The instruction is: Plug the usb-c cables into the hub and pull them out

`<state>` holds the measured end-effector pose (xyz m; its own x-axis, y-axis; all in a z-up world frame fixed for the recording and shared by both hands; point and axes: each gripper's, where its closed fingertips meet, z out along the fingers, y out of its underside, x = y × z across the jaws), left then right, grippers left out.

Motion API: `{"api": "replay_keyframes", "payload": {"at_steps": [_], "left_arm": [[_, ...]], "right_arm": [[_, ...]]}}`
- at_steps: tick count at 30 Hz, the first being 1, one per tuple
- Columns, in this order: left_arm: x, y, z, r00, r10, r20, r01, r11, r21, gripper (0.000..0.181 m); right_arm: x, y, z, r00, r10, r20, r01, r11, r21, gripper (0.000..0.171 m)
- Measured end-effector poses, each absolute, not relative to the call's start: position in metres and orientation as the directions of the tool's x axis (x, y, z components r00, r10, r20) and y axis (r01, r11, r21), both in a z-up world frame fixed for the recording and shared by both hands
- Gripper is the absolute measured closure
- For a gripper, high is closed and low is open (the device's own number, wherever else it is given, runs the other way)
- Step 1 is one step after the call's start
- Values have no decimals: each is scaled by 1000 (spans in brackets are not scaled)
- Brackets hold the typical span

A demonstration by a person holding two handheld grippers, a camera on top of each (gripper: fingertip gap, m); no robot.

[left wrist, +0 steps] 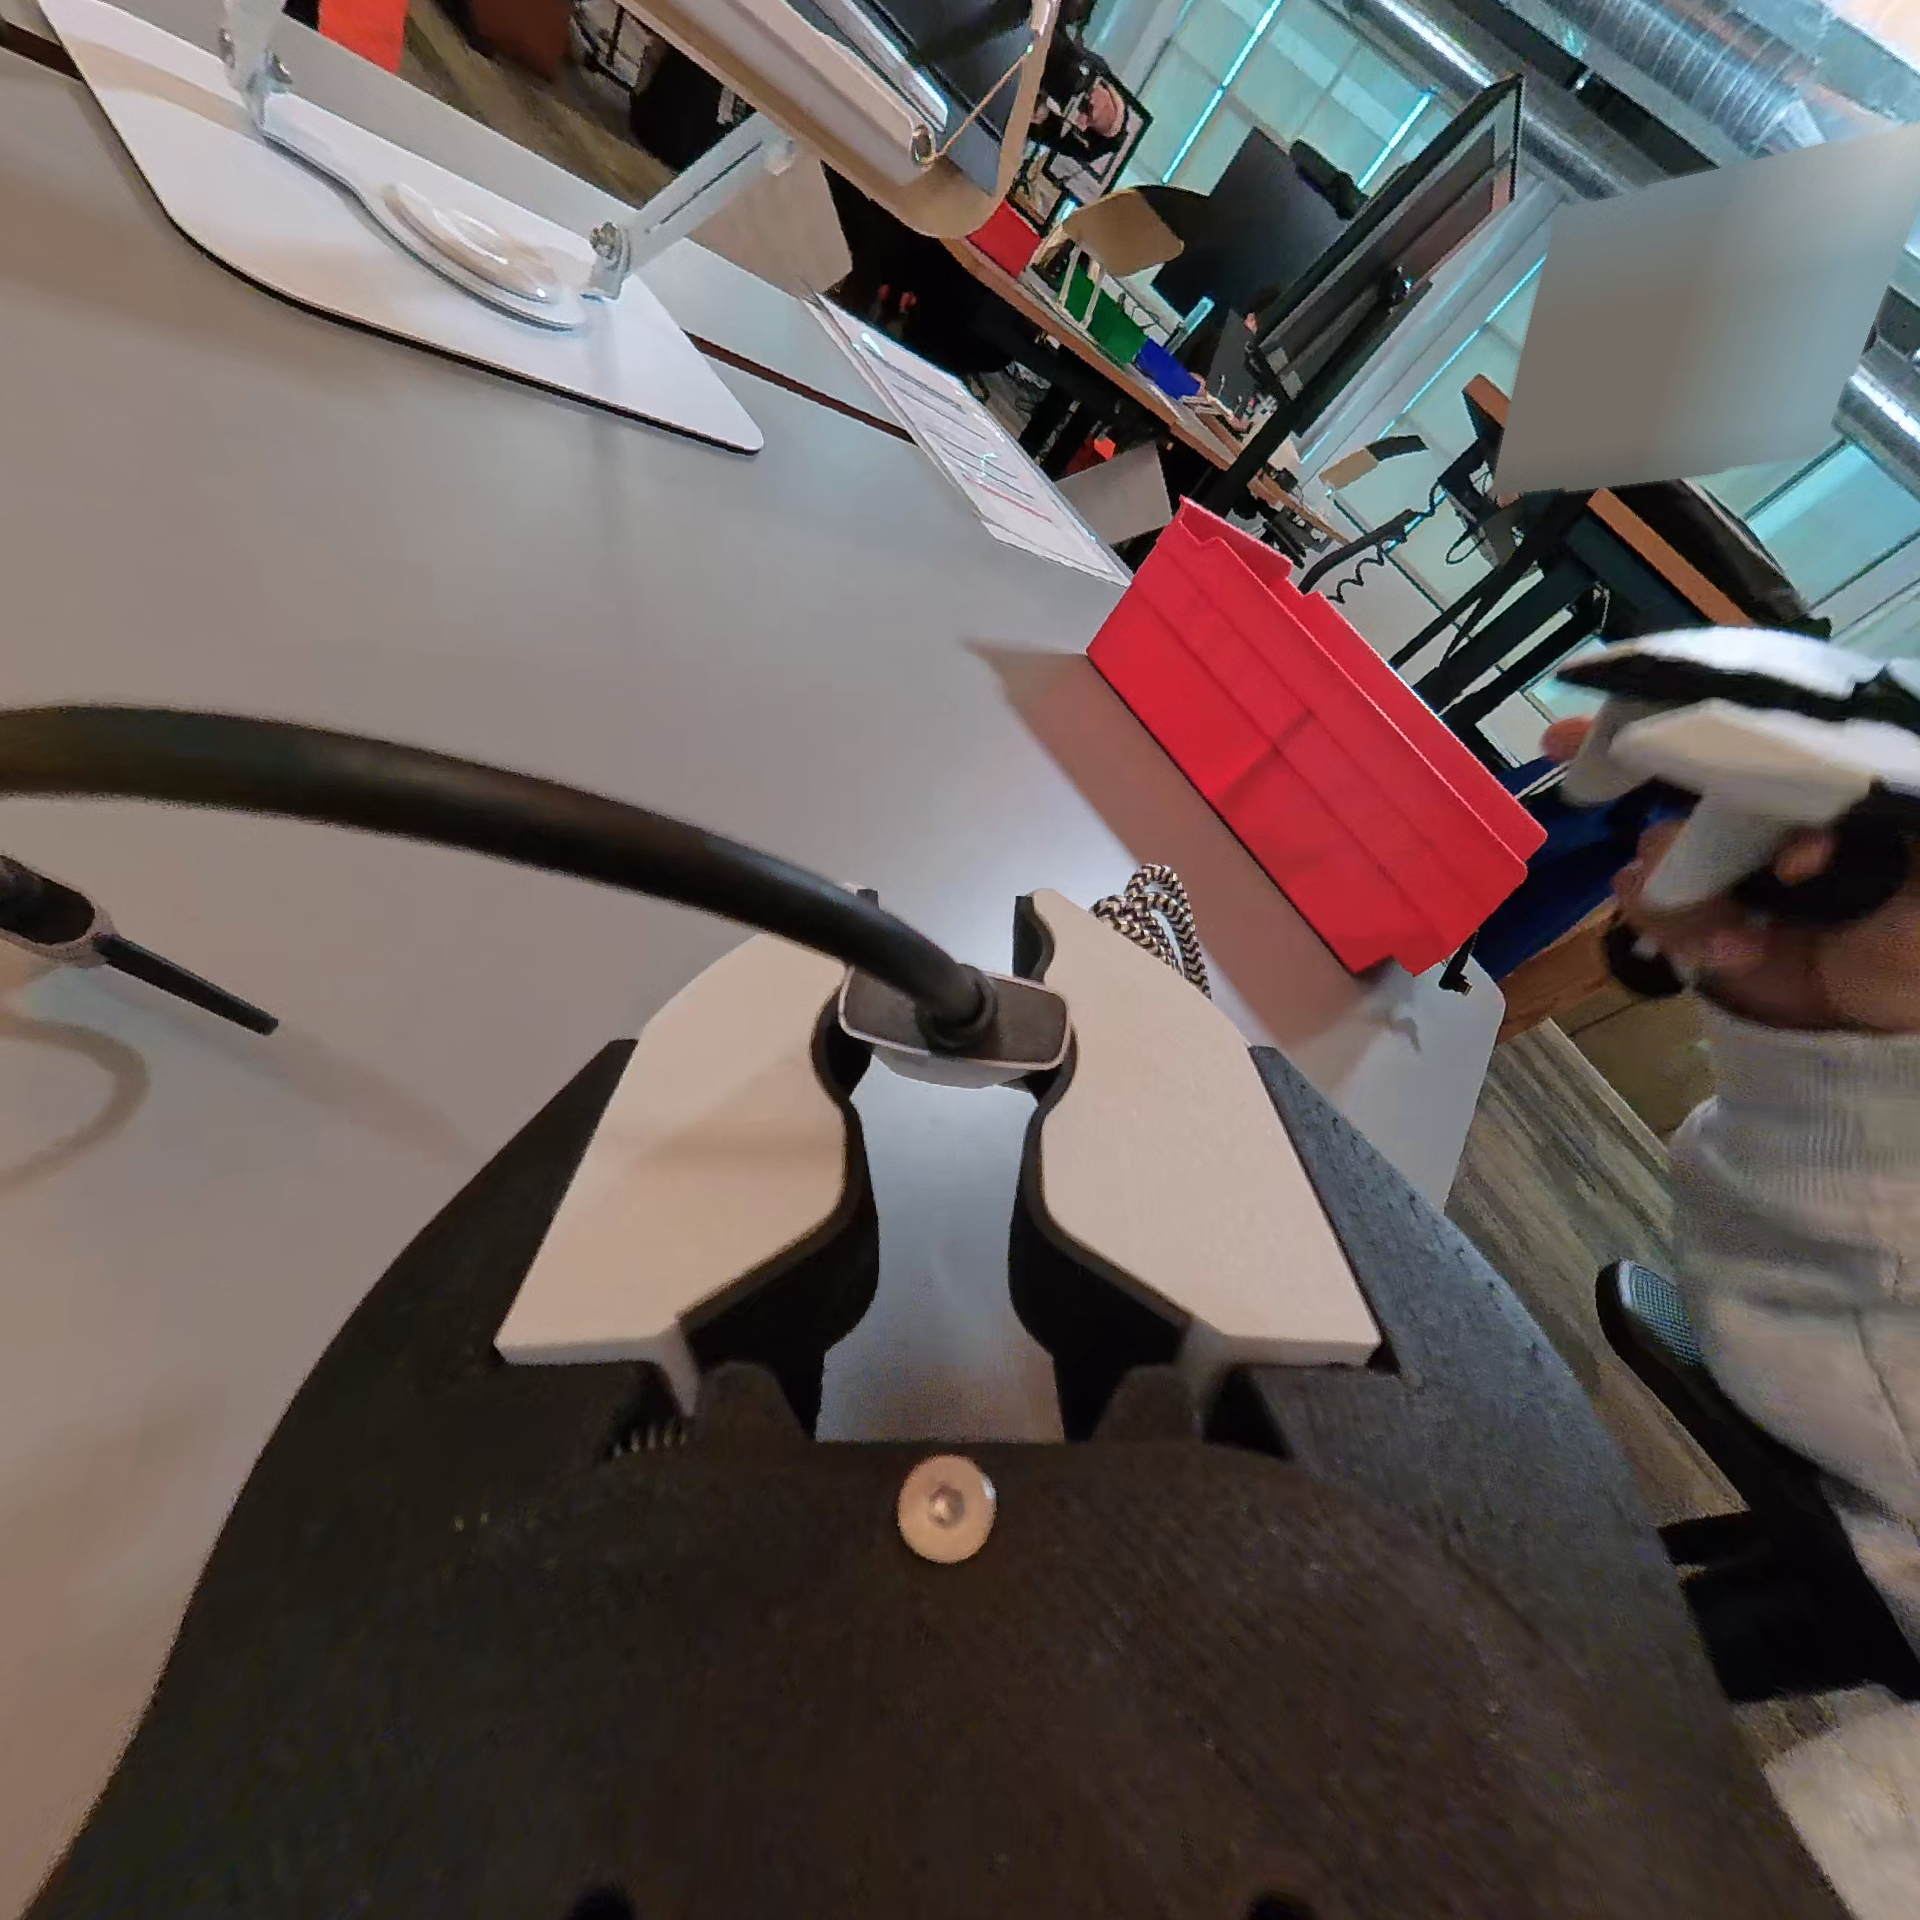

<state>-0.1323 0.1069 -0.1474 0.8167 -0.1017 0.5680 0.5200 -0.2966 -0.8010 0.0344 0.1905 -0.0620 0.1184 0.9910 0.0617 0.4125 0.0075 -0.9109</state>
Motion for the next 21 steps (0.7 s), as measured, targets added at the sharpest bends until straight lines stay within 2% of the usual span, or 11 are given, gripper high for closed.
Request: {"api": "replay_keyframes", "payload": {"at_steps": [1,3,6,7,10,13,14,18,20,21], "left_arm": [[-131,107,-148,816,-102,568,520,-299,-800,156],[-127,106,-148,813,-107,573,522,-305,-797,156],[-115,104,-148,772,-139,621,559,-318,-766,157],[-113,104,-148,764,-138,630,569,-315,-759,157],[-111,102,-146,760,-129,638,586,-292,-756,157],[-98,101,-141,752,-159,640,583,-293,-758,157],[-91,101,-140,748,-175,640,579,-299,-758,157],[-69,101,-136,782,-210,587,519,-302,-800,156],[-65,100,-134,809,-261,526,451,-297,-841,156],[-65,101,-131,824,-280,493,423,-275,-863,150]], "right_arm": [[14,162,-77,42,999,30,421,10,-907,138],[-18,113,-111,-70,998,4,444,34,-896,135],[-45,66,-152,-127,992,3,454,61,-889,129],[-50,57,-158,-133,991,-10,458,53,-887,120],[-57,49,-172,-156,987,-26,496,56,-867,114],[-58,48,-186,-170,980,-102,535,5,-845,98],[-58,48,-187,-170,974,-147,547,-31,-837,101],[-53,61,-185,-161,968,-193,549,-75,-832,162],[-51,69,-178,-158,960,-231,545,-110,-831,166],[-50,73,-173,-155,952,-262,530,-144,-836,167]]}}
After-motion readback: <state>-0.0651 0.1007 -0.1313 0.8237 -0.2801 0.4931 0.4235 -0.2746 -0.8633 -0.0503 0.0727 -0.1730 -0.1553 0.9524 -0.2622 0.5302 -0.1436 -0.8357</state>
